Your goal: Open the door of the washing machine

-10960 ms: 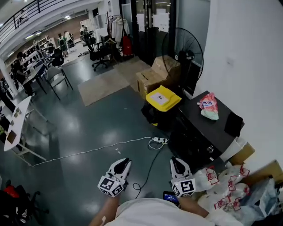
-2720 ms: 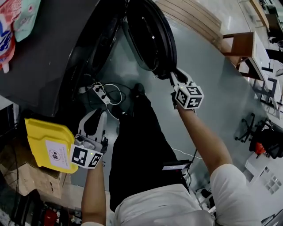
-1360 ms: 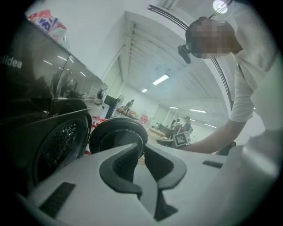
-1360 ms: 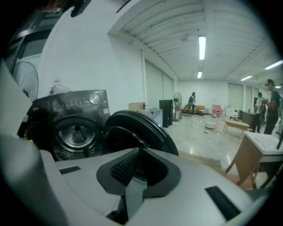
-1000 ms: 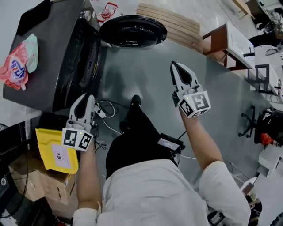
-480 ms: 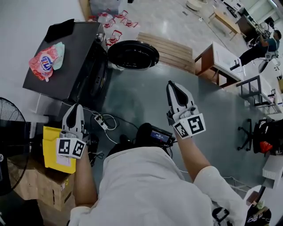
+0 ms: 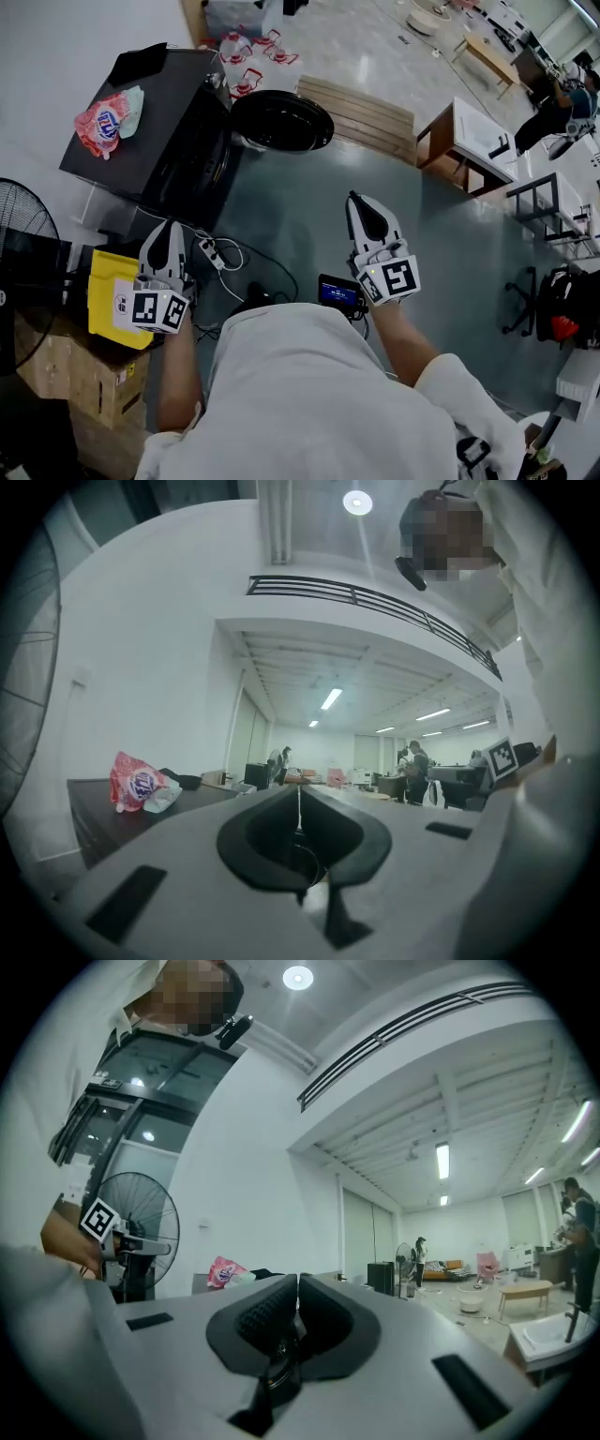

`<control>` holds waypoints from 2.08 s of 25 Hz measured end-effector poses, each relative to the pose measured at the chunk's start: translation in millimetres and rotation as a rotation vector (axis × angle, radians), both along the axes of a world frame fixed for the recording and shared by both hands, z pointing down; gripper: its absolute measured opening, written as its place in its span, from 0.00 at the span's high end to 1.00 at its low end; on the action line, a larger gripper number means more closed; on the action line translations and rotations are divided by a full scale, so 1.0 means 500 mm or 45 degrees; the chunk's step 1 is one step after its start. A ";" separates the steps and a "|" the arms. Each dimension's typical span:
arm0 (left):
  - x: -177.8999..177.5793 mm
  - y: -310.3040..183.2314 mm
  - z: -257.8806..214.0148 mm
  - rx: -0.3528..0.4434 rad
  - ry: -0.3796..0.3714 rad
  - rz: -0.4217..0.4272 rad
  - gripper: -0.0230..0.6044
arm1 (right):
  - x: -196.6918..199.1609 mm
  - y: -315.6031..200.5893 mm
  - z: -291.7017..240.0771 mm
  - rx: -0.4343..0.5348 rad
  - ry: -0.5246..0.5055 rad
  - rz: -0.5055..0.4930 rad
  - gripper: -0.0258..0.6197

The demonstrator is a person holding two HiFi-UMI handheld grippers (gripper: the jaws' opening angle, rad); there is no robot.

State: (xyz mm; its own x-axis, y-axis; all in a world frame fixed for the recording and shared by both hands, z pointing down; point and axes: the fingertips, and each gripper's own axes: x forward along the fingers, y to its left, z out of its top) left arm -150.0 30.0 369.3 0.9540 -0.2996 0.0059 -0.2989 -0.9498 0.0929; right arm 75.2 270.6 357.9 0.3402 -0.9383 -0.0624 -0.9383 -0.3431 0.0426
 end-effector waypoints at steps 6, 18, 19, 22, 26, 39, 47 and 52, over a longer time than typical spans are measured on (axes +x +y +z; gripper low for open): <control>0.018 0.129 0.017 -0.031 -0.029 -0.010 0.94 | -0.013 0.103 0.023 -0.010 -0.046 -0.036 0.91; -0.073 0.304 0.047 -0.072 -0.111 -0.062 0.94 | -0.066 0.173 0.080 -0.001 -0.139 -0.178 0.91; -0.083 0.316 0.050 -0.073 -0.119 -0.066 0.94 | -0.074 0.173 0.086 0.000 -0.147 -0.189 0.91; -0.113 0.342 0.061 -0.073 -0.150 -0.064 0.94 | -0.105 0.169 0.101 -0.003 -0.157 -0.227 0.91; -0.130 0.352 0.071 -0.091 -0.157 -0.022 0.95 | -0.132 0.162 0.122 -0.015 -0.192 -0.239 0.91; -0.154 0.263 0.046 -0.044 -0.068 0.088 0.95 | -0.200 0.115 0.091 -0.090 -0.134 -0.092 0.91; -0.225 0.192 0.066 -0.048 -0.095 -0.023 0.95 | -0.264 0.074 0.064 -0.108 -0.096 -0.099 0.91; -0.235 0.196 0.065 -0.053 -0.086 0.021 0.94 | -0.275 0.078 0.073 -0.113 -0.113 -0.080 0.91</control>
State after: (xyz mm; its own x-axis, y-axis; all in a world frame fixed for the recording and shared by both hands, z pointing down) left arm -267.7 127.9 401.8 0.9559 -0.2818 0.0827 -0.2899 -0.9505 0.1121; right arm -62.5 309.5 394.4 0.2808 -0.9585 0.0498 -0.9594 -0.2818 -0.0139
